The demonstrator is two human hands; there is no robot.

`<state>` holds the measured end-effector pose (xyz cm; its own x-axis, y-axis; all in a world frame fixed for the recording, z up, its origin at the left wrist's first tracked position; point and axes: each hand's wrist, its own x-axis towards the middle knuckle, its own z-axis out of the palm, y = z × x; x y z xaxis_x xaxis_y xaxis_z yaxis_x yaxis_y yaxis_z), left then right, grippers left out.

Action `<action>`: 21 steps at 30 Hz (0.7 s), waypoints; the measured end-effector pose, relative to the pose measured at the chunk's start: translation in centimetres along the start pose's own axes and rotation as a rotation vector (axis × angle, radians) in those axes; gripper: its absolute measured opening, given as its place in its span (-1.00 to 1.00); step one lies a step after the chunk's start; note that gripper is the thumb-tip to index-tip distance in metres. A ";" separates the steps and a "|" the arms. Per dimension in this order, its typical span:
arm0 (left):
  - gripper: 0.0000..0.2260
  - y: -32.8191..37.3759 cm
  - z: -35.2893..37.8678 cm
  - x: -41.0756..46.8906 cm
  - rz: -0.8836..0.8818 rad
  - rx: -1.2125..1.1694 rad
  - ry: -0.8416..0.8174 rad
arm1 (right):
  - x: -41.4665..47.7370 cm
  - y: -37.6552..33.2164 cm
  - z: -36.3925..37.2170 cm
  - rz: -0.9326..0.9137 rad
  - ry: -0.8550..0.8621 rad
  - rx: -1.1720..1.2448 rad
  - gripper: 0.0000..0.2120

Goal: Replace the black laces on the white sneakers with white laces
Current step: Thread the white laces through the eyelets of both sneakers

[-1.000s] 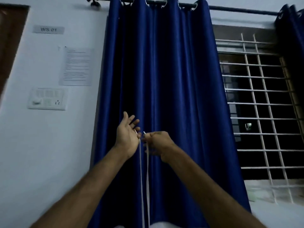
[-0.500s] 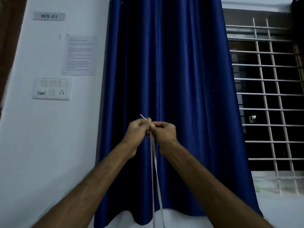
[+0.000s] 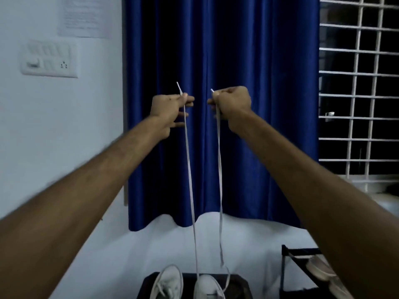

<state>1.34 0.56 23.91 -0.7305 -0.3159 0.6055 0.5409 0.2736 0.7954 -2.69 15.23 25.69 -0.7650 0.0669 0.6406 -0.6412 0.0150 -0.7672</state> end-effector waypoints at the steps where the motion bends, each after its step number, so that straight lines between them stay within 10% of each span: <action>1: -0.81 -0.1 -0.1 0.0 0.011 0.009 -0.011 | 0.3 0.0 -0.3 0.002 0.006 0.012 -0.90; 10: -0.74 3.3 -1.8 1.5 0.053 -0.098 0.112 | 1.2 -1.9 -2.1 -0.018 0.025 -0.007 -0.91; 21: -0.77 -14.7 -0.1 -9.9 -0.143 0.360 -0.029 | -9.3 17.4 -1.5 0.095 -0.517 -0.380 -0.90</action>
<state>0.67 -0.39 6.21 -0.8025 -0.3495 0.4836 0.2552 0.5315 0.8077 -6.61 16.41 6.37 -0.8087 -0.4021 0.4293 -0.5756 0.3907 -0.7183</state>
